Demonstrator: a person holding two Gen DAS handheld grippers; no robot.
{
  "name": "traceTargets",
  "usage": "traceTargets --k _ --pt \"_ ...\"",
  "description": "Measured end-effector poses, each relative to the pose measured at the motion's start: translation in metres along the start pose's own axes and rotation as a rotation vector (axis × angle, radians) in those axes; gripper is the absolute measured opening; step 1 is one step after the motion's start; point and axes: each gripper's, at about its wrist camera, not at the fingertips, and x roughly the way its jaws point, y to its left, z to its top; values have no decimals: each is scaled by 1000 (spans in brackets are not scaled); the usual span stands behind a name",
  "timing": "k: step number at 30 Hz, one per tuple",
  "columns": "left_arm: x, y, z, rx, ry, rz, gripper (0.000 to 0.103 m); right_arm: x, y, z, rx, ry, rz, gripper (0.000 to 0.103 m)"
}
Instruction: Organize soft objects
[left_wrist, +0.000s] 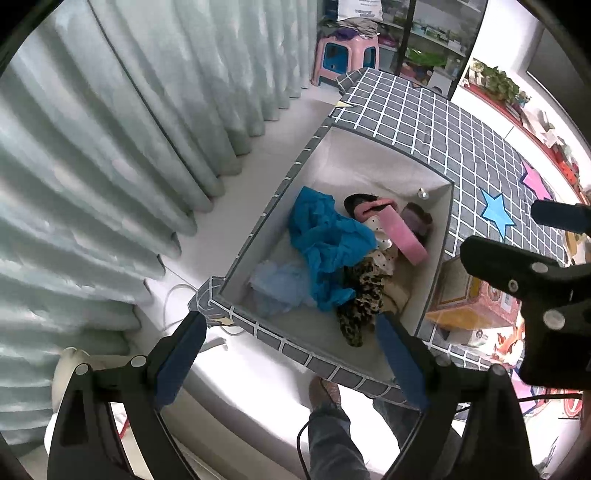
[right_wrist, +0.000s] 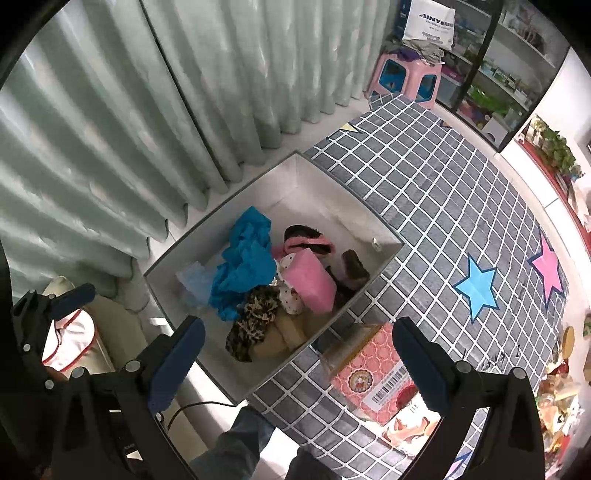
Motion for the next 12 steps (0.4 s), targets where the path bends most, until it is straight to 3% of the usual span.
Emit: traceTargets --k 12 --pt "-9 5 -3 3 -46 -15 95 -3 9 -5 -9 -3 -3 102"
